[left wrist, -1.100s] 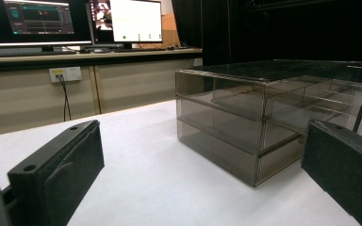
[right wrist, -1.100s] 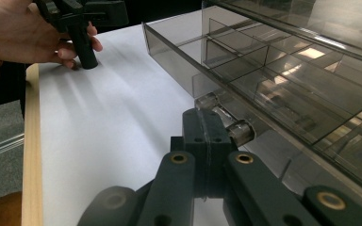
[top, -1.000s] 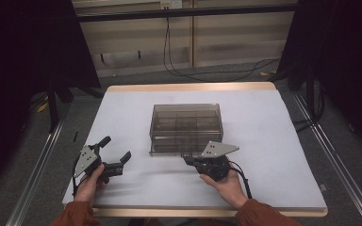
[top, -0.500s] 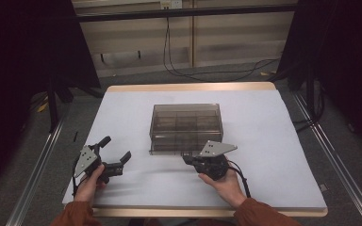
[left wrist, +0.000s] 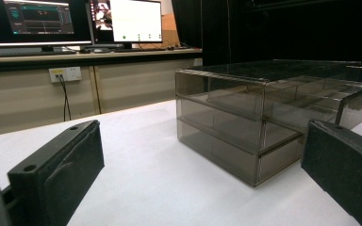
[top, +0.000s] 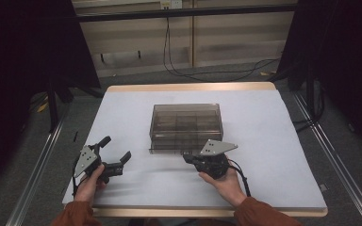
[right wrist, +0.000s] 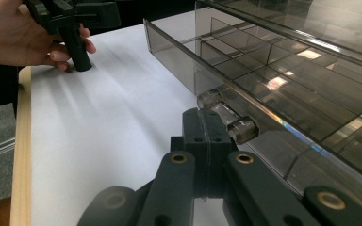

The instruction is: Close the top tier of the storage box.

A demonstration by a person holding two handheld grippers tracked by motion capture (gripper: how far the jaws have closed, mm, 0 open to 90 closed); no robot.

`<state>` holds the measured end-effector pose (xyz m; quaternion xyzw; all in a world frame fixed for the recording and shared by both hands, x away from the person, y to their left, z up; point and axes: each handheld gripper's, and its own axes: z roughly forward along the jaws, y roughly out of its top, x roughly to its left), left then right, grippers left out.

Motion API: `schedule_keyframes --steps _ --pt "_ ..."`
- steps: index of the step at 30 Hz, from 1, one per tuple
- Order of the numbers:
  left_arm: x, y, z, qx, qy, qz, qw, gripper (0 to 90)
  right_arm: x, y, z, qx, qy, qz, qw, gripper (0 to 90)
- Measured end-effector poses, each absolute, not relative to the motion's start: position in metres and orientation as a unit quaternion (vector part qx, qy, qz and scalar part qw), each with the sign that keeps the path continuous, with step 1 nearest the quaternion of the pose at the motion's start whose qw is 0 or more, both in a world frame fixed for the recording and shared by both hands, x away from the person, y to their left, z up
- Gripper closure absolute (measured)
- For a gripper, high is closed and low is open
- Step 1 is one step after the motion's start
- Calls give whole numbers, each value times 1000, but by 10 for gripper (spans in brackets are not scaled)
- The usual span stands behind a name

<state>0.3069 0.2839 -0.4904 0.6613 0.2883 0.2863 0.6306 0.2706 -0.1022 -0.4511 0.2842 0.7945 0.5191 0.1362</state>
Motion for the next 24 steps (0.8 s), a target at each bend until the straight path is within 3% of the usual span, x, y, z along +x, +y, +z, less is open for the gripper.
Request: schedule_keyframes --steps 24 --pt "307 284 -490 663 287 288 628 0 276 -103 -449 287 792 520 143 900"
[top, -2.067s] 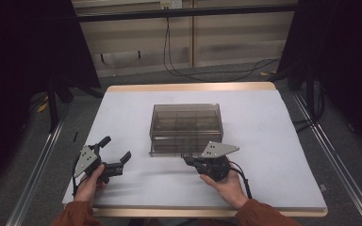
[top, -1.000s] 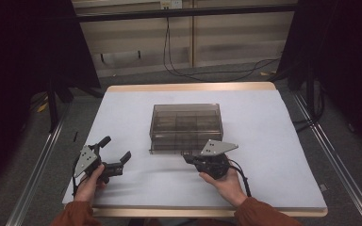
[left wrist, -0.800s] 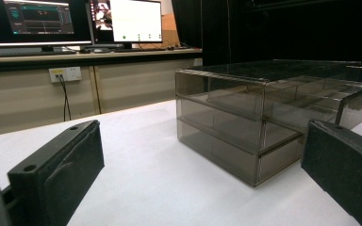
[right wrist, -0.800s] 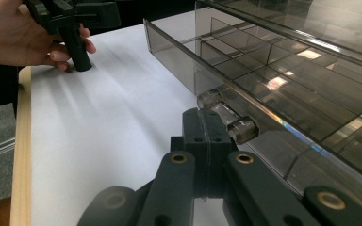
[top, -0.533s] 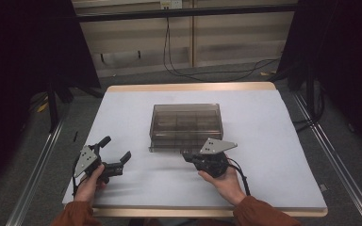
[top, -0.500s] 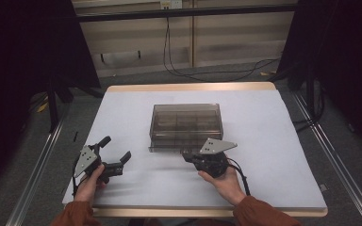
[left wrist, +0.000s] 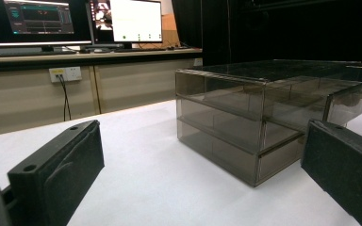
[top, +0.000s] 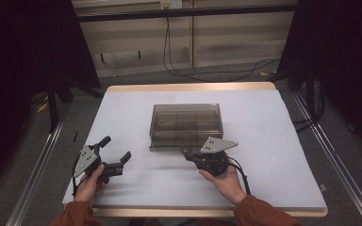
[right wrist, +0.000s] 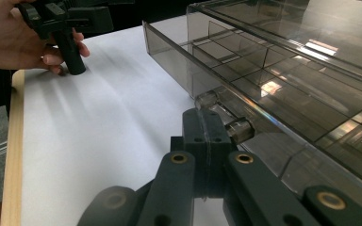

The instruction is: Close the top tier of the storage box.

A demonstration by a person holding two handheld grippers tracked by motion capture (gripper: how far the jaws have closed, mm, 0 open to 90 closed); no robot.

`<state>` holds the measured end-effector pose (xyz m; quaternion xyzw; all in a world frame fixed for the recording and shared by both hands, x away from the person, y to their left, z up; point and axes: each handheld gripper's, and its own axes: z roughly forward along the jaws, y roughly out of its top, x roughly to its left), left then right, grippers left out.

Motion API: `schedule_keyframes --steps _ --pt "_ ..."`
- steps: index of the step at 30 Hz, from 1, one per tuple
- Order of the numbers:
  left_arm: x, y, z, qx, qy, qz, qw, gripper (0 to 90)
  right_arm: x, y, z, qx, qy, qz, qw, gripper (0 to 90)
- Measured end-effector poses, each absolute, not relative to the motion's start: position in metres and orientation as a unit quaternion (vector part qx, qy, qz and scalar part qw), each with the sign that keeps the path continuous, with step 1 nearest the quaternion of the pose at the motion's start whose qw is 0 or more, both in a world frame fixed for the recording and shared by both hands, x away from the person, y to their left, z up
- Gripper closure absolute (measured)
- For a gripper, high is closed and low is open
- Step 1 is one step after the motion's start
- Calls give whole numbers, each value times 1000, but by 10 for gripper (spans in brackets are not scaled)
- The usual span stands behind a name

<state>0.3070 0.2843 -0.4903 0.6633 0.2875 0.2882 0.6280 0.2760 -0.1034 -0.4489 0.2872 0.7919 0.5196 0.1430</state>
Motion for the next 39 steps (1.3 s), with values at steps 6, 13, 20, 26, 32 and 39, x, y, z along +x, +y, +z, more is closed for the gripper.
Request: schedule_keyframes --steps 6,13,20,26,32,39 --pt "307 284 -490 661 289 287 631 0 277 -103 -449 290 792 518 143 900" --pt "307 284 -490 661 289 287 631 0 279 -103 -450 290 793 515 146 900" --pt "307 284 -490 661 289 287 631 0 281 -103 -450 295 790 519 142 900" --pt "307 284 -490 661 289 287 630 0 283 -104 -450 297 789 519 145 900" --pt "307 284 -490 661 289 287 631 0 284 -104 -451 297 788 520 143 900" --pt "307 284 -490 661 289 287 631 0 286 -103 -451 298 788 518 145 900"
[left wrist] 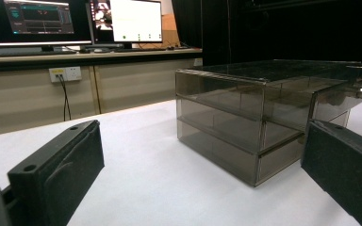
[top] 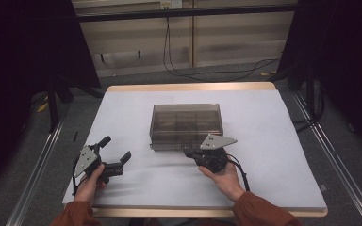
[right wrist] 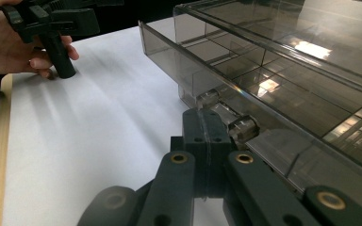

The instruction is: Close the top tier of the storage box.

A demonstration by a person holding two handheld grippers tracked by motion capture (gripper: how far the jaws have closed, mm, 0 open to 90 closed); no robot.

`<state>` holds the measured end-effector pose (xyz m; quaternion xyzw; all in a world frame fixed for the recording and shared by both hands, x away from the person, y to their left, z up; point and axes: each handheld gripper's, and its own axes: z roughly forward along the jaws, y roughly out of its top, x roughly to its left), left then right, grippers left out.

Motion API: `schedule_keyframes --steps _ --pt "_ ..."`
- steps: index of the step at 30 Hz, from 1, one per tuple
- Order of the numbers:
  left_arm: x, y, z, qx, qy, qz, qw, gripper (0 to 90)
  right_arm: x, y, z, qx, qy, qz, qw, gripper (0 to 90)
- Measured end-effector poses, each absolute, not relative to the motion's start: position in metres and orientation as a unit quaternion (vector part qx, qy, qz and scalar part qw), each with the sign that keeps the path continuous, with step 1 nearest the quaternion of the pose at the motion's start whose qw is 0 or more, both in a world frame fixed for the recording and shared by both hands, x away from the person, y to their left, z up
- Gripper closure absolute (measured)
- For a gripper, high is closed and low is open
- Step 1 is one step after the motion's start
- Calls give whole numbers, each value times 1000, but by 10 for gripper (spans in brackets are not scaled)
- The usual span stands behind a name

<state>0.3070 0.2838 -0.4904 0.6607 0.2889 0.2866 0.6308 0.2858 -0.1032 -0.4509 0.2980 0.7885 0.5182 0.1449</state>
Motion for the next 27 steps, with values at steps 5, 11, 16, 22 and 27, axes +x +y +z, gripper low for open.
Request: schedule_keyframes --steps 5,11,16,22,27 --pt "307 284 -490 661 289 287 631 0 287 -103 -451 299 788 518 146 900" --pt "307 284 -490 661 289 287 631 0 288 -103 -451 297 790 515 147 900" --pt "307 284 -490 661 288 287 631 0 290 -102 -451 299 788 518 148 900" --pt "307 284 -490 661 288 287 631 0 291 -101 -451 299 788 516 151 900" --pt "307 284 -490 661 289 287 631 0 294 -101 -451 300 787 517 152 900"
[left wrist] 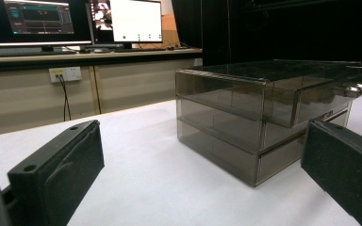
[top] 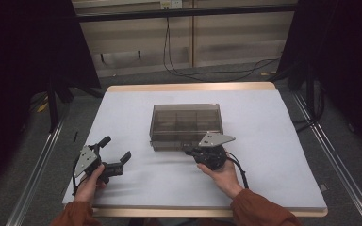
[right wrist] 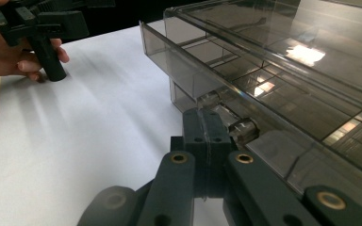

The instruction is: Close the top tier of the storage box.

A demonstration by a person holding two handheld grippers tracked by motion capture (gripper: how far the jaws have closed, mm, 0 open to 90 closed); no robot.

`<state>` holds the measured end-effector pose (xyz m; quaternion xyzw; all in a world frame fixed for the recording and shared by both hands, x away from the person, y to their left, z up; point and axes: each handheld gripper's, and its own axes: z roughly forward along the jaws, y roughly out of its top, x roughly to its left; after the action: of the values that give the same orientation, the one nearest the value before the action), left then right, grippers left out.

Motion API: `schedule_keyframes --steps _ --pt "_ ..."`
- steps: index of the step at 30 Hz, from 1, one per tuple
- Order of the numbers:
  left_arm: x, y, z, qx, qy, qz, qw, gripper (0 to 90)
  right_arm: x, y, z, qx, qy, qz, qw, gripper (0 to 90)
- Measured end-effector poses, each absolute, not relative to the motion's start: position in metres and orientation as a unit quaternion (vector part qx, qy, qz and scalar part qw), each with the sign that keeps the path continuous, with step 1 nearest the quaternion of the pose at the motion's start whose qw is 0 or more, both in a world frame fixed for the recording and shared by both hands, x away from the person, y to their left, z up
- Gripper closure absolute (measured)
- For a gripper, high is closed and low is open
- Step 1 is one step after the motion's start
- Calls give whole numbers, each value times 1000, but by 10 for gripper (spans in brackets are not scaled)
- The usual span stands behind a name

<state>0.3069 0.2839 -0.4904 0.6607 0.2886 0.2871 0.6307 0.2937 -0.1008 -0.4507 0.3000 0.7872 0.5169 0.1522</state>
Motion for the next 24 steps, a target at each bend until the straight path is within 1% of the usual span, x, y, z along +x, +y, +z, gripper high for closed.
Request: schedule_keyframes --steps 24 --pt "307 284 -490 660 290 287 631 0 305 -103 -451 308 784 514 160 900"
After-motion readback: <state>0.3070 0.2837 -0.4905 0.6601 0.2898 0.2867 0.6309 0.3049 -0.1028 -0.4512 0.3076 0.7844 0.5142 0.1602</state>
